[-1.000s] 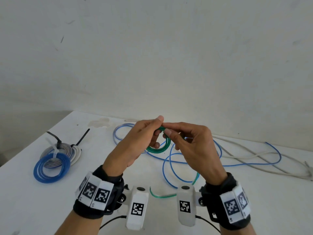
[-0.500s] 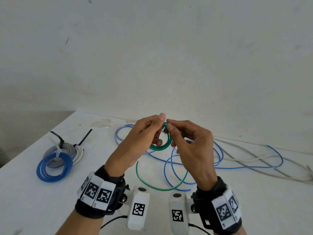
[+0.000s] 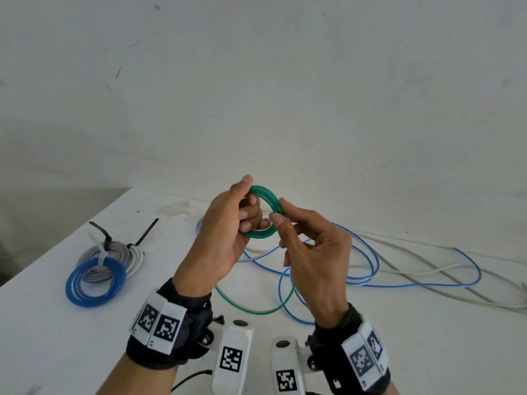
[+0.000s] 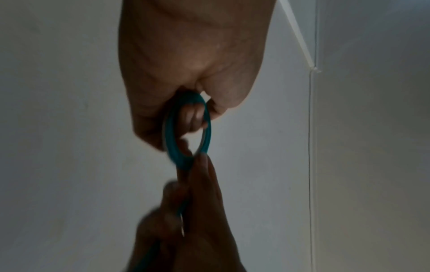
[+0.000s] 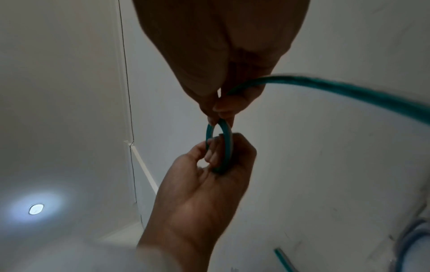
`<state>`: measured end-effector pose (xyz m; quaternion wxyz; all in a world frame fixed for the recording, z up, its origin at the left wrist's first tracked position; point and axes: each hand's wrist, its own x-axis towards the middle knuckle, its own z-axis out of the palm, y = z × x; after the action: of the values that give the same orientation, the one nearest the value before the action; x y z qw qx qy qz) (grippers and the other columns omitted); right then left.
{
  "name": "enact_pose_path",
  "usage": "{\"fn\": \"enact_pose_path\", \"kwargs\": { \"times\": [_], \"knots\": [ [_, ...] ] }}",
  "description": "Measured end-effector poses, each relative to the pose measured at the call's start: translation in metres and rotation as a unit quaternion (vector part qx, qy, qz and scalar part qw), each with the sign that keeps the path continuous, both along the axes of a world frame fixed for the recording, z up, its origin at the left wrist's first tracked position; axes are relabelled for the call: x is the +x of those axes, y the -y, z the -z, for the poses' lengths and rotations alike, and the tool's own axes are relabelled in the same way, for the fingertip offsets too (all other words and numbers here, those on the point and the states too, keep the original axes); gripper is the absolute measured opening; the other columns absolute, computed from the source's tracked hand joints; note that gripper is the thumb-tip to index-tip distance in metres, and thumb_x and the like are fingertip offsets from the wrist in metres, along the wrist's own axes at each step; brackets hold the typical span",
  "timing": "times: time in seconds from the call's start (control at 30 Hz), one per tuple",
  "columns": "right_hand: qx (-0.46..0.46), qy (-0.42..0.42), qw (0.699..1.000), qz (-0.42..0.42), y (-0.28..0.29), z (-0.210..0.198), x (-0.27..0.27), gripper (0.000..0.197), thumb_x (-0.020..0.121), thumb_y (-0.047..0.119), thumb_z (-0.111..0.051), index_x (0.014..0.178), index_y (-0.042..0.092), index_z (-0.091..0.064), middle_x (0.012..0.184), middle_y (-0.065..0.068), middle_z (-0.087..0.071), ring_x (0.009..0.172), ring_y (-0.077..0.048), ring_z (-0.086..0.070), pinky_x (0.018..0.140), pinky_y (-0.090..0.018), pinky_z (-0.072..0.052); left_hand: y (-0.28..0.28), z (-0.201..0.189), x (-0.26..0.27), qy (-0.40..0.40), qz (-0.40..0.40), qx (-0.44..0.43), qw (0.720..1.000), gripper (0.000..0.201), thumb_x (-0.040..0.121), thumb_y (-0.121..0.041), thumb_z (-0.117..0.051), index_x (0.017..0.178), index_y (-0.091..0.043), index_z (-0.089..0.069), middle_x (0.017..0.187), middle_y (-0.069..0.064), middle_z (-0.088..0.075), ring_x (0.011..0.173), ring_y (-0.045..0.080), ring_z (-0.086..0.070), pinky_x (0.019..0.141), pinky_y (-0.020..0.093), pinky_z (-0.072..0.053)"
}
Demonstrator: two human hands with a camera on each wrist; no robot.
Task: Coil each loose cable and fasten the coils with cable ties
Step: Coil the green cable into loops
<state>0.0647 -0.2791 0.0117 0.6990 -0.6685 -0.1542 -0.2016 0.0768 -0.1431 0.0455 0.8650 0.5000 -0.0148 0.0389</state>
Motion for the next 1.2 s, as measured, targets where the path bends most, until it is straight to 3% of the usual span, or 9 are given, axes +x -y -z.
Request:
{"fn": "enact_pose_path", "kwargs": {
  "times": [0.1,0.17,0.27,0.47,0.57,0.7,0.9,1.03,1.2],
  "knots": [
    [-0.071,0.004,0.997,-0.01,0.017,-0.006,0.007,0.018,0.09,0.019,-0.077,0.102,0.032,-0.079,0.078,0.009,-0.073,0.062,-0.01,-0.051,0.051,-0.028,-0.043,-0.009,0.0,0.002,-0.029,0.055,0.106,0.992,0.04,0.104,-0.022,-0.038,0.067,-0.009,-0.047,0.051,0.002,-0.033,0.045,0.018,-0.031,0.073,0.036,-0.055],
    [-0.131,0.002,0.991,-0.04,0.026,-0.01,0.01,0.018,0.09,0.019,-0.077,0.1,0.035,-0.079,0.081,0.008,-0.074,0.067,-0.018,-0.053,0.054,-0.031,-0.041,-0.014,0.0,0.0,-0.037,0.087,0.173,0.98,0.044,0.106,-0.026,-0.038,0.065,-0.01,-0.043,0.051,0.004,-0.035,0.043,0.02,-0.036,0.074,0.036,-0.058],
    [-0.181,0.01,0.982,-0.054,0.034,-0.01,0.012,0.019,0.09,0.018,-0.076,0.1,0.034,-0.08,0.081,0.017,-0.074,0.065,-0.011,-0.049,0.051,-0.02,-0.037,-0.017,0.002,-0.002,-0.012,0.114,0.259,0.959,0.049,0.107,-0.034,-0.041,0.065,-0.009,-0.043,0.052,0.004,-0.039,0.043,0.02,-0.043,0.077,0.034,-0.059],
    [-0.233,0.038,0.969,-0.067,0.034,-0.008,0.012,0.022,0.093,0.012,-0.073,0.105,0.029,-0.08,0.089,0.02,-0.075,0.072,-0.006,-0.058,0.064,-0.011,-0.038,-0.015,0.006,-0.004,-0.002,0.136,0.348,0.928,0.052,0.107,-0.04,-0.038,0.077,-0.002,-0.058,0.052,-0.001,-0.042,0.045,0.018,-0.041,0.077,0.036,-0.058],
    [-0.229,0.041,0.971,-0.052,0.032,-0.007,0.012,0.021,0.093,0.015,-0.072,0.106,0.03,-0.079,0.09,0.023,-0.074,0.074,-0.007,-0.059,0.064,-0.012,-0.038,-0.011,0.009,-0.001,-0.008,0.12,0.315,0.941,0.054,0.107,-0.04,-0.04,0.1,0.007,-0.066,0.056,-0.008,-0.041,0.047,0.01,-0.04,0.081,0.034,-0.06],
    [-0.138,0.013,0.99,-0.023,0.026,-0.007,0.011,0.018,0.093,0.024,-0.072,0.109,0.031,-0.076,0.084,0.01,-0.076,0.066,-0.009,-0.063,0.055,-0.023,-0.049,-0.007,0.006,0.002,-0.01,0.051,0.208,0.977,0.045,0.108,-0.034,-0.039,0.074,-0.009,-0.054,0.055,-0.005,-0.027,0.043,0.01,-0.029,0.068,0.029,-0.055],
    [-0.042,-0.01,0.999,-0.033,0.004,-0.003,0.002,0.023,0.092,0.02,-0.072,0.114,0.022,-0.076,0.085,0.003,-0.078,0.06,-0.011,-0.062,0.046,-0.024,-0.049,-0.016,-0.001,0.004,-0.006,0.035,-0.004,0.999,0.045,0.109,-0.033,-0.033,0.071,-0.014,-0.047,0.057,-0.003,-0.017,0.045,0.011,-0.016,0.059,0.024,-0.051],
    [-0.022,-0.015,1.0,0.002,-0.002,0.003,0.002,0.025,0.087,0.023,-0.077,0.113,0.024,-0.077,0.077,0.007,-0.075,0.058,-0.01,-0.056,0.048,-0.023,-0.047,-0.005,0.001,0.003,-0.01,0.029,-0.034,0.999,0.045,0.109,-0.034,-0.034,0.071,-0.014,-0.047,0.057,-0.002,-0.017,0.049,0.013,-0.014,0.062,0.026,-0.047],
    [-0.104,0.002,0.995,-0.003,0.022,-0.005,0.011,0.022,0.091,0.02,-0.075,0.106,0.036,-0.076,0.084,0.012,-0.077,0.081,-0.023,-0.066,0.065,-0.03,-0.053,-0.007,0.002,0.003,-0.04,0.104,0.044,0.993,0.051,0.104,-0.042,-0.033,0.07,-0.008,-0.053,0.052,0.001,-0.031,0.045,0.017,-0.033,0.059,0.031,-0.035]
  ]
}}
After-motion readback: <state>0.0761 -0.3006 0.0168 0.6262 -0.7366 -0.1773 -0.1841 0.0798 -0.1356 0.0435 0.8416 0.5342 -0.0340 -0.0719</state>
